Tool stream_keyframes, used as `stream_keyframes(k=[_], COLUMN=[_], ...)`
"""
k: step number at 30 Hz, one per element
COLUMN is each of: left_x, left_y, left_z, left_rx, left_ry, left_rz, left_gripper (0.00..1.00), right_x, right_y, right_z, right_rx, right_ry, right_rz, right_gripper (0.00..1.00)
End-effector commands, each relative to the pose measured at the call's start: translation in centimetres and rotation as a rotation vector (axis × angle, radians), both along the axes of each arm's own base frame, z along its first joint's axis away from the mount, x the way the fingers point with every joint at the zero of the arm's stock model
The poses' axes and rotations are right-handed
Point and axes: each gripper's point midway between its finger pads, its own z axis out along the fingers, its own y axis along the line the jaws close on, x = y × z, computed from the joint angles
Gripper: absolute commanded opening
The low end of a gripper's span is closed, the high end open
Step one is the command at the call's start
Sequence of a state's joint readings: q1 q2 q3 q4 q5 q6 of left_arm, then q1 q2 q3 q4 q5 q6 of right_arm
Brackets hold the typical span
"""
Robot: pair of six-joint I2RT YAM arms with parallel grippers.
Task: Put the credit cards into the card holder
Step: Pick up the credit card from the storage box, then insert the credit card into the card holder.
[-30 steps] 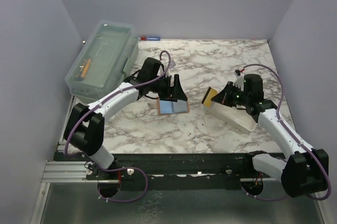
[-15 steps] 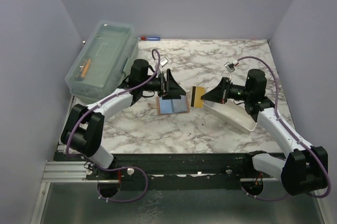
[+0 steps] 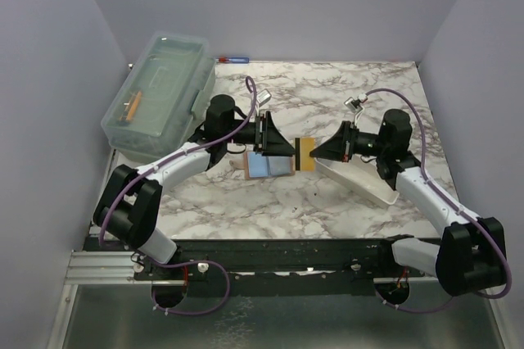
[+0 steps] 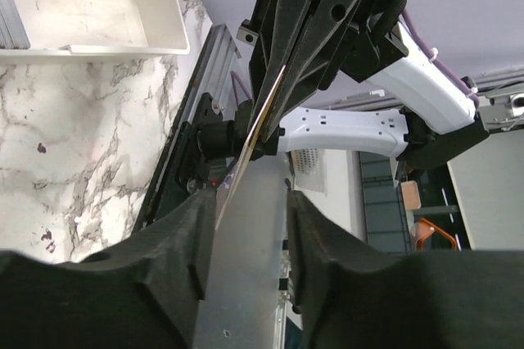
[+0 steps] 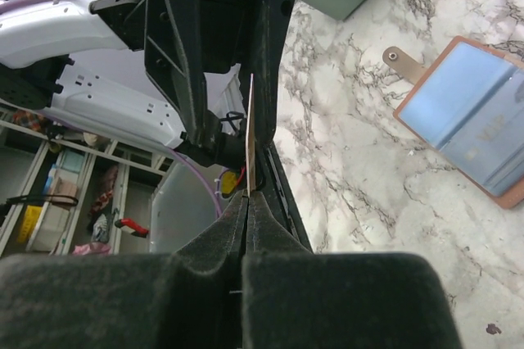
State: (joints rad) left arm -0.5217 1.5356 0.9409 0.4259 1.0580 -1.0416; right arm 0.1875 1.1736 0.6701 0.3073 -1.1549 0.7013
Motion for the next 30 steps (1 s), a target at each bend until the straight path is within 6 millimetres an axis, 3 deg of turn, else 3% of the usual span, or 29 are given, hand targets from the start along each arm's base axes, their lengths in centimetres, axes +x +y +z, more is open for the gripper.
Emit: stream_keyframes(k=[1, 9, 11, 13, 15, 18, 20, 21, 25, 30], left_x=[-0.6, -0.1, 0.2, 1.1, 2.7, 5.0, 5.0, 4.8, 3.6, 2.3], left_y=[-0.8, -1.1, -0.7, 0.5, 2.4, 5.5, 7.1, 7.5, 6.7, 5.6], left_z=[-0.1, 0.0, 0.1, -0.3, -1.7, -6.5, -9.6, -10.1, -8.4, -5.6], left_rx=[-0.019, -0.029, -0.03, -0.016, 0.036, 0.298, 0.481, 0.503, 0.392, 0.289], left_ry=[-0.012, -0.02, -0.025, -0.004, 0.033, 0.049, 0.053, 0.066, 0.052, -0.012], left_rz=[-0.025, -0.012, 0.004, 0.046, 0.11, 0.242, 0.241, 0.224, 0.162, 0.087], left_gripper=[0.39, 0.11, 0.02, 0.0, 0.0, 0.0, 0.0, 0.0, 0.0, 0.0], right_x=[-0.5, -0.5, -0.2, 0.5, 2.4, 4.5, 5.0, 5.0, 4.1, 3.1], right_y=[0.6, 1.4, 1.5, 1.5, 1.2, 0.9, 1.6, 2.2, 4.4, 5.9], right_z=[0.1, 0.0, -0.2, -0.7, -2.1, -5.0, -6.3, -6.5, -6.5, -6.2], right_rx=[0.03, 0.036, 0.033, 0.014, -0.057, -0.141, -0.143, -0.132, -0.047, 0.01], right_ry=[0.003, 0.012, 0.019, 0.044, 0.086, 0.157, 0.196, 0.198, 0.184, 0.17], right_rz=[0.039, 0.052, 0.039, 0.002, -0.093, -0.189, -0.175, -0.149, -0.035, 0.037], right_gripper=[0.0, 0.0, 0.0, 0.0, 0.03, 0.17, 0.22, 0.28, 0.55, 0.64])
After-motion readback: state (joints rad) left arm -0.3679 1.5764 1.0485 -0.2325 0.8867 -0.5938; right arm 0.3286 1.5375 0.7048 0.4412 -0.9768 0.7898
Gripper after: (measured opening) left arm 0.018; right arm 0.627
